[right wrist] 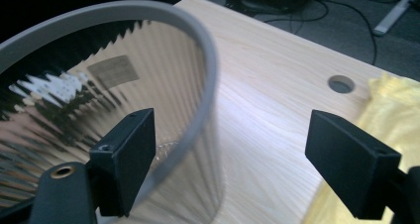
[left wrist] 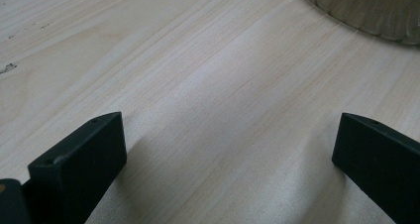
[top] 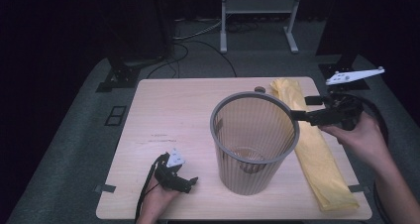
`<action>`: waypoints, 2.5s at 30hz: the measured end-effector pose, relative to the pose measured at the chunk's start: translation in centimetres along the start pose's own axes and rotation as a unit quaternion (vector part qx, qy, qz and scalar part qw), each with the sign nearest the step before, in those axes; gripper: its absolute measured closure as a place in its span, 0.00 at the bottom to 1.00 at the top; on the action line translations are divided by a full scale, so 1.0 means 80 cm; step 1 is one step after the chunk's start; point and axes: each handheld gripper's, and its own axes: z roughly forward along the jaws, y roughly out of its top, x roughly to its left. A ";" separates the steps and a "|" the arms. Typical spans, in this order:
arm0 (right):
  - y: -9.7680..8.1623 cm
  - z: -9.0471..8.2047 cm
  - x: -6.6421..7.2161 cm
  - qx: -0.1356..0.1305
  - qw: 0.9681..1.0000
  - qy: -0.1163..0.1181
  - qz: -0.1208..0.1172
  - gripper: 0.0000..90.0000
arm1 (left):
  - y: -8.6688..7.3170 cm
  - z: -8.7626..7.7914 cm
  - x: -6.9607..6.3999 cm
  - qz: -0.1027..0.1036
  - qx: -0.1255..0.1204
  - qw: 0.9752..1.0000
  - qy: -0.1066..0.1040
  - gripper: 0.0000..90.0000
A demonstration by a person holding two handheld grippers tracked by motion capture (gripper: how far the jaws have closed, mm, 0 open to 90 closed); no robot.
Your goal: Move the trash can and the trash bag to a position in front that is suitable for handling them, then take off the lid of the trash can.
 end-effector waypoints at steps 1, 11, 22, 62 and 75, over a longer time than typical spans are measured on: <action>-0.003 -0.003 -0.005 -0.003 1.000 -0.003 0.005 0.18 | 0.000 0.000 0.000 -0.001 -0.001 1.000 0.000 0.00; -0.052 -0.017 -0.046 -0.011 0.999 -0.038 0.036 0.13 | 0.004 -0.009 0.005 -0.018 -0.001 1.000 -0.006 0.00; -0.139 0.022 -0.075 0.011 0.996 -0.082 0.025 0.02 | 0.038 -0.055 -0.001 -0.020 -0.027 0.998 -0.050 0.00; -0.273 0.110 -0.103 0.062 0.987 -0.142 0.048 0.02 | 0.273 -0.170 0.000 0.001 -0.088 0.986 -0.140 0.39; -0.274 0.115 -0.103 0.067 0.987 -0.140 0.045 0.02 | 0.308 -0.135 0.000 0.010 -0.049 0.990 -0.130 0.56</action>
